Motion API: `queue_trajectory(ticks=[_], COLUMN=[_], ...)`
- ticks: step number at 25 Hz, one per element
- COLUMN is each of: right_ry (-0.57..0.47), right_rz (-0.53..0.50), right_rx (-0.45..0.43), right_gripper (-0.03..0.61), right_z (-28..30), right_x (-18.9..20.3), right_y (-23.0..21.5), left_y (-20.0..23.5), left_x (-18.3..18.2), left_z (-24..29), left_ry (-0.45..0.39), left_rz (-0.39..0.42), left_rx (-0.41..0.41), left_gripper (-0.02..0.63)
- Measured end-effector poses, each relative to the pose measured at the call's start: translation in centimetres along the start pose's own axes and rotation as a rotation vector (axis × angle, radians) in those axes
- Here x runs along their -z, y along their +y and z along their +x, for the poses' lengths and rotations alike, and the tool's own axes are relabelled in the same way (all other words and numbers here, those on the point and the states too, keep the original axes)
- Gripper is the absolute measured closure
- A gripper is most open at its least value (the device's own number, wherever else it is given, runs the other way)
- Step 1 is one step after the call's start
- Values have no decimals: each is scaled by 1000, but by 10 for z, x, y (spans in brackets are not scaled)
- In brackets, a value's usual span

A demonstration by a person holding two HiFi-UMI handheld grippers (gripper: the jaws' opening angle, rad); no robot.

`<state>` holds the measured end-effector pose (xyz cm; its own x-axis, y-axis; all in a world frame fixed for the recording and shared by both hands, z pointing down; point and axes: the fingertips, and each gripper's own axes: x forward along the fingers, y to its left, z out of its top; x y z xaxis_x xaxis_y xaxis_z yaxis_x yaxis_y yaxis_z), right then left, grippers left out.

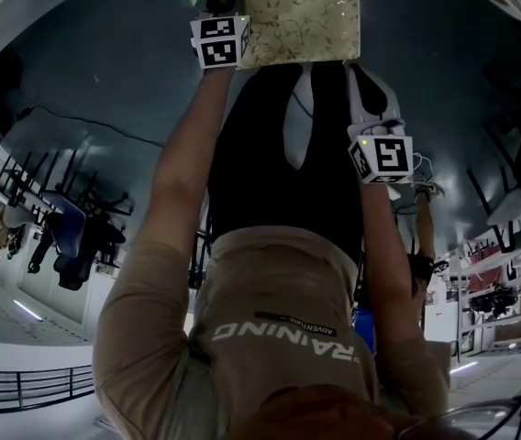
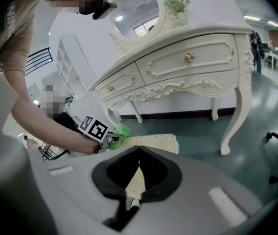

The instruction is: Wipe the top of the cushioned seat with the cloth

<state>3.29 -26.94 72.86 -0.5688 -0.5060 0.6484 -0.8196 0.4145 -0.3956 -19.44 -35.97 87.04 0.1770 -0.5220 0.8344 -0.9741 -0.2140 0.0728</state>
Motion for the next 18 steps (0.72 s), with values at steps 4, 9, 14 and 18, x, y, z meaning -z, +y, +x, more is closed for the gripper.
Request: queue_trajectory(ticks=[4, 9, 14, 18], right_ry=[16, 26, 8, 11], right_rz=[-16, -16, -4, 12], right_rx=[4, -13, -4, 7], right_gripper=[577, 577, 577, 577], right_z=[-16, -37, -60, -74], right_x=[11, 21, 26, 34], right_y=[-26, -51, -84, -110], left_y=[-39, -91, -145, -189], left_x=[-14, -29, -46, -60], left_z=[10, 23, 40, 56], left_ry=[-6, -3, -20, -35], left_rz=[48, 44, 28, 28], left_rx=[-2, 17, 38, 72], left_gripper=[568, 568, 568, 568])
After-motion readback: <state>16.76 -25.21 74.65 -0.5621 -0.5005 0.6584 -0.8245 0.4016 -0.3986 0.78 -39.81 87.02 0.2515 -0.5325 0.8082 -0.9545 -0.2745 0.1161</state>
